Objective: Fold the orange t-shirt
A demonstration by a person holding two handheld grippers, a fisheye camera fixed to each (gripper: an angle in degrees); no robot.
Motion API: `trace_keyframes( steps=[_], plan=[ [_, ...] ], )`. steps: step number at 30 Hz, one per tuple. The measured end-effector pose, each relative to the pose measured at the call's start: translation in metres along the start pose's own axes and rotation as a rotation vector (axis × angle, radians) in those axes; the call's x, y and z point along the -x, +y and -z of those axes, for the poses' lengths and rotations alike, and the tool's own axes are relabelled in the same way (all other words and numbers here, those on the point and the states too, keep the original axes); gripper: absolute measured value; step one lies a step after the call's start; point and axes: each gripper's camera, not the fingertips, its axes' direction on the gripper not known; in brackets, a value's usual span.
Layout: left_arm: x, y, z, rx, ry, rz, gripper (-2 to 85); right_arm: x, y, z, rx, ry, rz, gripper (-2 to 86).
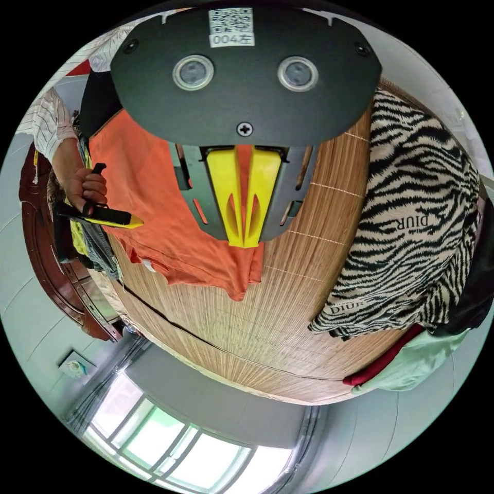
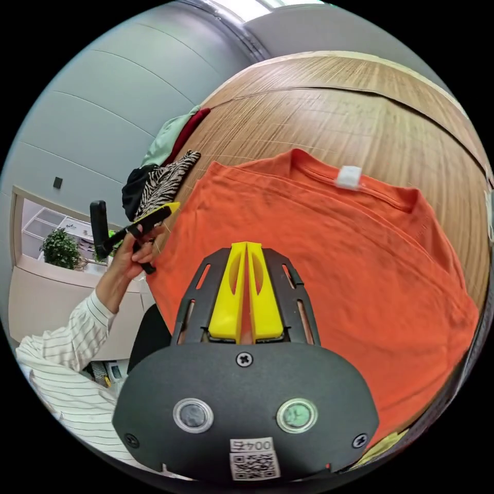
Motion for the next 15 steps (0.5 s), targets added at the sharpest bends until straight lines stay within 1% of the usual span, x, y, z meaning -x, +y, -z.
trace_keyframes(
  steps=[2,5,7,9,12,14,15],
  plan=[
    [-0.020,0.008,-0.006,0.030,-0.013,-0.075,0.2,-0.004,0.035,0.010,-0.006,0.053,-0.019,-0.7],
    [-0.035,0.021,-0.034,0.138,-0.125,-0.125,0.2,-0.023,0.095,0.023,-0.006,0.105,-0.084,-0.7],
    [-0.035,0.028,-0.036,0.104,-0.101,-0.101,0.1,-0.047,0.140,0.032,-0.008,0.141,-0.188,-0.7],
    [-0.043,0.032,-0.028,0.080,-0.114,-0.042,0.1,-0.062,0.172,0.048,-0.054,0.114,-0.255,-0.7],
    [-0.078,0.044,-0.017,0.045,-0.064,-0.091,0.1,-0.076,0.219,0.076,-0.146,0.121,-0.345,-0.7],
    [-0.104,0.058,-0.019,0.056,-0.042,-0.142,0.2,-0.081,0.241,0.084,-0.166,0.125,-0.378,-0.7],
    [-0.120,0.068,-0.026,0.079,-0.061,-0.188,0.2,-0.083,0.252,0.084,-0.161,0.114,-0.391,-0.7]
  ],
)
